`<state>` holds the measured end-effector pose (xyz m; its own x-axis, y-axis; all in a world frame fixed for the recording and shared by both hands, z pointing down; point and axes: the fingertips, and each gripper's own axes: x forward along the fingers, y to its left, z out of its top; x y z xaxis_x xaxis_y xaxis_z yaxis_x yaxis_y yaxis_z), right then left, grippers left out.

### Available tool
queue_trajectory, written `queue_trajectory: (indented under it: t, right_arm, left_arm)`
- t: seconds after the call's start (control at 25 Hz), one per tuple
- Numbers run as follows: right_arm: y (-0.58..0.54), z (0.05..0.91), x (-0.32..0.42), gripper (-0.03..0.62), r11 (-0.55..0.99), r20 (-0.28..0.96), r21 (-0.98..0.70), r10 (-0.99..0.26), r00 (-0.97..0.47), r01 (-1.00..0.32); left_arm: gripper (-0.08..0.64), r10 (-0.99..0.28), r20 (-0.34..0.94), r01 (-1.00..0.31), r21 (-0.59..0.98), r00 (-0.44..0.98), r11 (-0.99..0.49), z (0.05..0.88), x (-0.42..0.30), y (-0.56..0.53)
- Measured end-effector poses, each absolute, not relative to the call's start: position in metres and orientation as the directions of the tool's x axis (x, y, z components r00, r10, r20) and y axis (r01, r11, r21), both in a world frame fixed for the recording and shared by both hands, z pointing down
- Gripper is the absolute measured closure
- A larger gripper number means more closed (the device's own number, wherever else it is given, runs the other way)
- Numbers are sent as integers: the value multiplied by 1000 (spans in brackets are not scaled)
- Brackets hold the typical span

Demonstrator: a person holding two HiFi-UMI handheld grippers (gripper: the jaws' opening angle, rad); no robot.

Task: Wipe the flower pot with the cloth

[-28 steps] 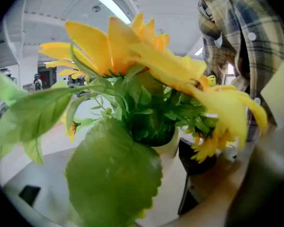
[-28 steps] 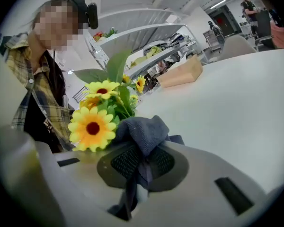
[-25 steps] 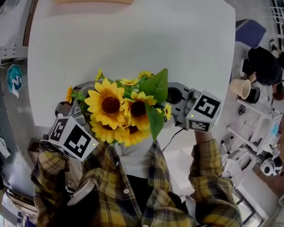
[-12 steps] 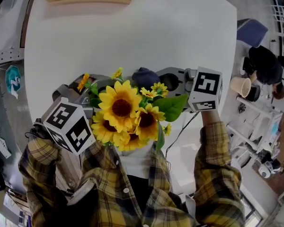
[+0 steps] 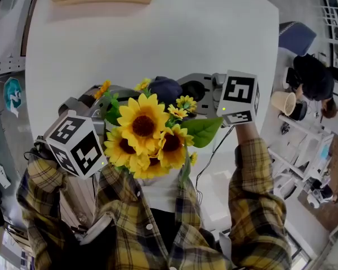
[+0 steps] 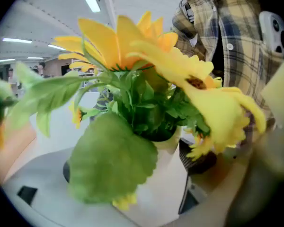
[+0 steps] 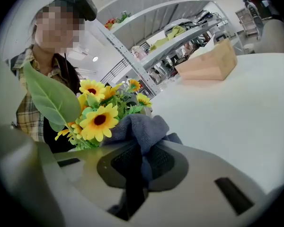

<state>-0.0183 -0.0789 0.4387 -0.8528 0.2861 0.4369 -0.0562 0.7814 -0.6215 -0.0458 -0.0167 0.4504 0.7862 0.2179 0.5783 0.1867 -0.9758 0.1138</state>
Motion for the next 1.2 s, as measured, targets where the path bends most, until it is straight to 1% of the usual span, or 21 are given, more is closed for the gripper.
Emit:
queue_trajectory:
  t: [0.12, 0.24, 0.4, 0.56, 0.76, 0.84, 0.92, 1.04, 1.2]
  right_arm:
    - [-80, 439, -16, 563, 786, 432, -611, 230, -872, -95]
    - [-84, 440, -15, 563, 789, 423, -593, 135, -896, -162]
    - [-87, 443, -8, 563, 764, 447, -575, -6, -895, -292]
    - [-75, 442, 7, 563, 712, 461, -573, -130, -878, -407]
    - [-44, 431, 28, 563, 626, 499, -523, -325, -803, -578]
    - [-34, 429, 26, 563, 579, 490, -536, -379, -785, -615]
    - [-27, 423, 19, 563, 535, 457, -578, -415, -787, -617]
    - [-14, 432, 24, 563, 492, 475, -577, -448, -757, -653]
    - [-11, 433, 24, 563, 505, 476, -564, -448, -757, -653]
  left_arm:
    - [91, 86, 587, 31, 104, 805, -994, 456, -63, -19]
    - [91, -57, 597, -149, 107, 800, -983, 460, -88, -11]
    - [91, -247, 596, -403, 141, 764, -904, 462, -105, 5]
    - [91, -389, 583, -581, 180, 713, -794, 462, -93, 19]
    - [91, -504, 528, -675, 192, 683, -713, 445, -62, 37]
    - [91, -536, 508, -695, 192, 674, -693, 441, -53, 36]
    - [91, -553, 489, -701, 187, 674, -689, 437, -45, 31]
    - [91, -553, 475, -684, 155, 684, -713, 432, -39, 22]
    - [91, -519, 479, -643, 133, 708, -754, 430, -40, 19]
